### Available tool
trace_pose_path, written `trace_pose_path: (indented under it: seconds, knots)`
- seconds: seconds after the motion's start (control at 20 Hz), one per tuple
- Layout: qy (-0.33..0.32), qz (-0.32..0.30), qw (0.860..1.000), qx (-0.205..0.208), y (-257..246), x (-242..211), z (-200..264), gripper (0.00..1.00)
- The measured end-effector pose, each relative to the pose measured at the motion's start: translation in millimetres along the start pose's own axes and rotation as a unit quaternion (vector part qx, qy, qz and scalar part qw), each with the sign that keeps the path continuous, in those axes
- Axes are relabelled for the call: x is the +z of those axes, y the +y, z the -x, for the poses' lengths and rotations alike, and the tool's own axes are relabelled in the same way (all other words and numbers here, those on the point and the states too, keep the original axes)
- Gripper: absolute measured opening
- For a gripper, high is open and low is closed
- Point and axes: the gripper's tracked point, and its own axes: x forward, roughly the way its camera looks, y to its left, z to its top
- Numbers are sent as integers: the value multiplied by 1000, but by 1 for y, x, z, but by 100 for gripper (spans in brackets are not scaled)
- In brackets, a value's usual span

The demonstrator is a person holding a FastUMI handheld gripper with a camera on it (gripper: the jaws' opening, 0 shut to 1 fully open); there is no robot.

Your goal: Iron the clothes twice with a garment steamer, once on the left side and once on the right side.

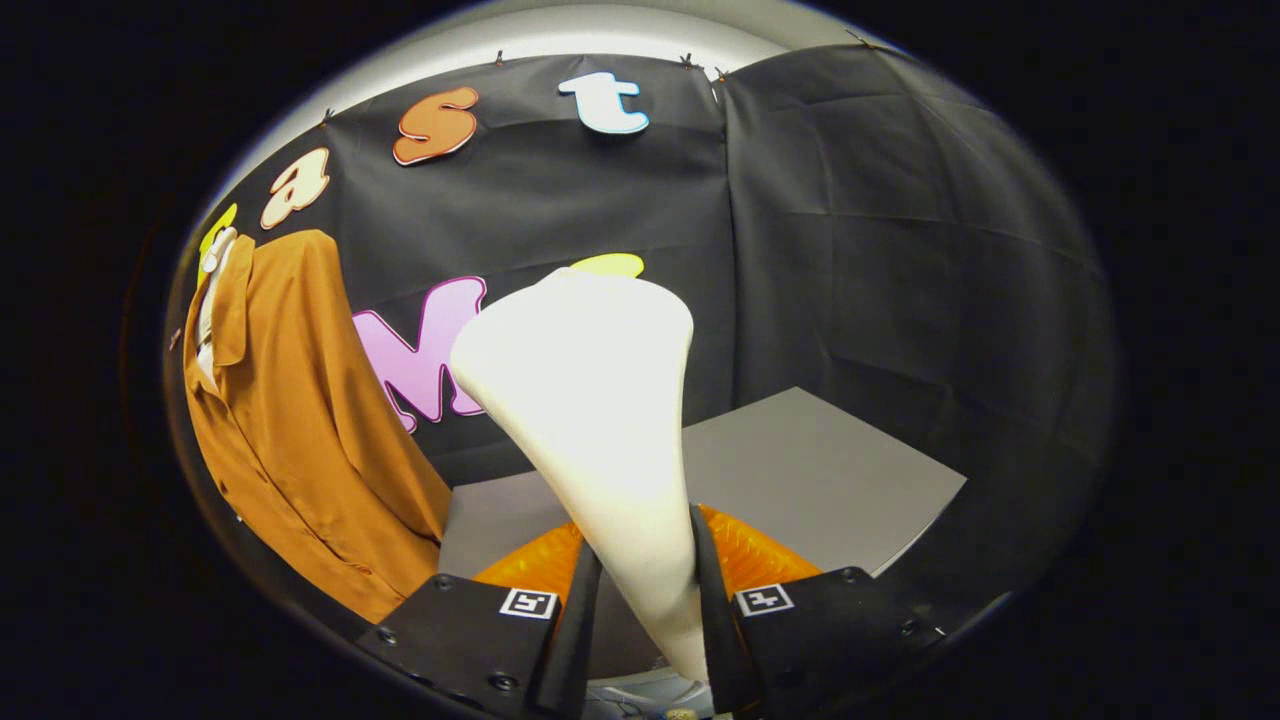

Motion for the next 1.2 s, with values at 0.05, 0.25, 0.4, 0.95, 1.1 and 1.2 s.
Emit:
trace_pose_path:
  seconds: [0.05,0.25,0.4,0.95,1.1,1.2]
  knots:
    - [-10,-3,1000,4,11,4,10,50]
    - [-36,12,999,9,62,6,45,50]
    - [-47,15,999,24,113,3,65,50]
    - [-45,50,996,53,252,-29,88,50]
    - [-37,57,996,55,276,-35,78,50]
    - [-37,63,996,50,285,-33,72,50]
